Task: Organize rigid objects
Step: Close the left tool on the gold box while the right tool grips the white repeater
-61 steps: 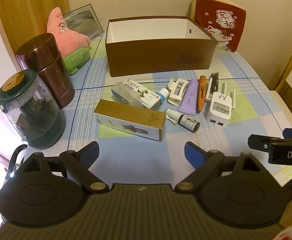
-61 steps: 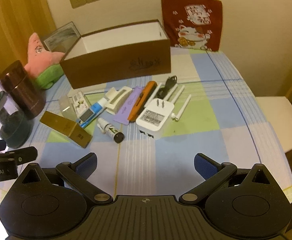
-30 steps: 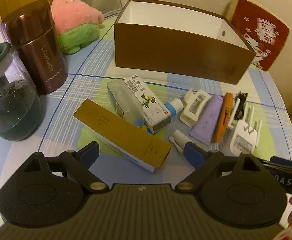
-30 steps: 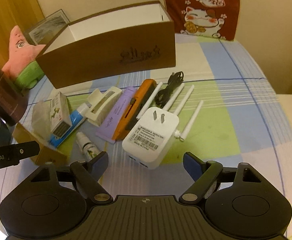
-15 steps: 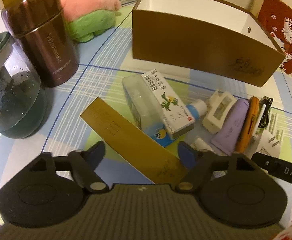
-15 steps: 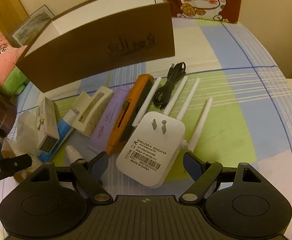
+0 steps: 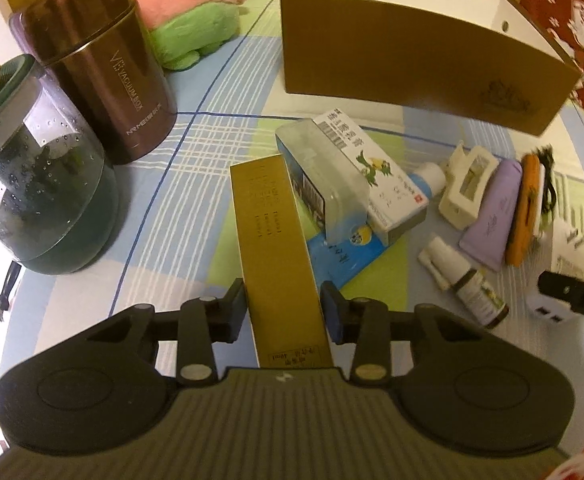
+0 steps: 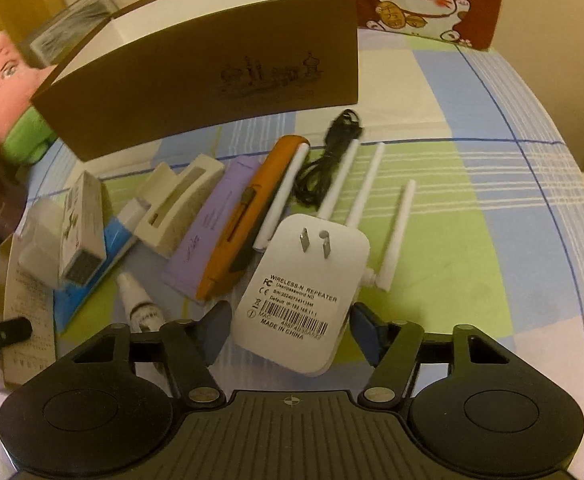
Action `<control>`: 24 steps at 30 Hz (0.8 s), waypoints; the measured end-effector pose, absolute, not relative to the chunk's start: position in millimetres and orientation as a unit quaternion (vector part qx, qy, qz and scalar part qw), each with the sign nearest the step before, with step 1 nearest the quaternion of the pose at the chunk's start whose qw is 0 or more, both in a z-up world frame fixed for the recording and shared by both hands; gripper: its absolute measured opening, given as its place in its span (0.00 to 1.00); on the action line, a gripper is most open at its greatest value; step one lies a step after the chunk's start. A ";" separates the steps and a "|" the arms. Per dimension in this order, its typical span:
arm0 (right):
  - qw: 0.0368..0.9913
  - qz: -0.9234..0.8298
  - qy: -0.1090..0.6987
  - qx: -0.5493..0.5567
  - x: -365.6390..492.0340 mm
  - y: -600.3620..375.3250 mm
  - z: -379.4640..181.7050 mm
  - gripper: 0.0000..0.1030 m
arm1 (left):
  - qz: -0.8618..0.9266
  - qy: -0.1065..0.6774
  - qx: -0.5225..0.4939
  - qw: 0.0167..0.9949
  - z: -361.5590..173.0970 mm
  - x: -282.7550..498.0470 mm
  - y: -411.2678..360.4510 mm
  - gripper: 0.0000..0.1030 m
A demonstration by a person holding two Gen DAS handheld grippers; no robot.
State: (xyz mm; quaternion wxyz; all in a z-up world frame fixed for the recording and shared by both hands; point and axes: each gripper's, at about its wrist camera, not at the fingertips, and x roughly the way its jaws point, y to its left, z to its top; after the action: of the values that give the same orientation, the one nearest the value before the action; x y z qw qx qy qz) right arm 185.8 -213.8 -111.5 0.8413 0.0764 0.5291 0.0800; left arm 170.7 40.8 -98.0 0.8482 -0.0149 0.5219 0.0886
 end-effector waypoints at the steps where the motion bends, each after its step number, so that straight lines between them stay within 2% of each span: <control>1: 0.841 0.083 0.530 0.072 183.4 -216.1 -110.7 0.56 | 0.084 0.523 -0.009 0.848 -97.8 168.4 40.1 0.35; 5: 0.839 0.097 0.533 0.053 168.7 -227.7 -107.8 0.54 | 0.069 0.524 0.014 0.849 -97.6 157.4 37.5 0.34; 19: 0.828 0.124 0.545 0.037 106.6 -245.3 -98.7 0.54 | 0.031 0.538 0.032 0.842 -97.5 116.5 38.3 0.33; 21: 0.832 0.116 0.540 0.040 109.1 -244.7 -97.6 0.54 | 0.028 0.534 0.031 0.844 -97.3 119.0 38.5 0.34; 24: 0.840 0.105 0.531 0.033 113.6 -241.1 -97.1 0.55 | 0.021 0.529 0.039 0.847 -96.1 125.4 36.2 0.41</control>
State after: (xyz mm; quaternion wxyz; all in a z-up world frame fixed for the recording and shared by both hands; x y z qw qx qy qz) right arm 113.6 -241.1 -97.1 0.8402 0.0330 0.5311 0.1046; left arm 125.4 36.2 -96.1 0.8473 0.0395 0.5293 0.0211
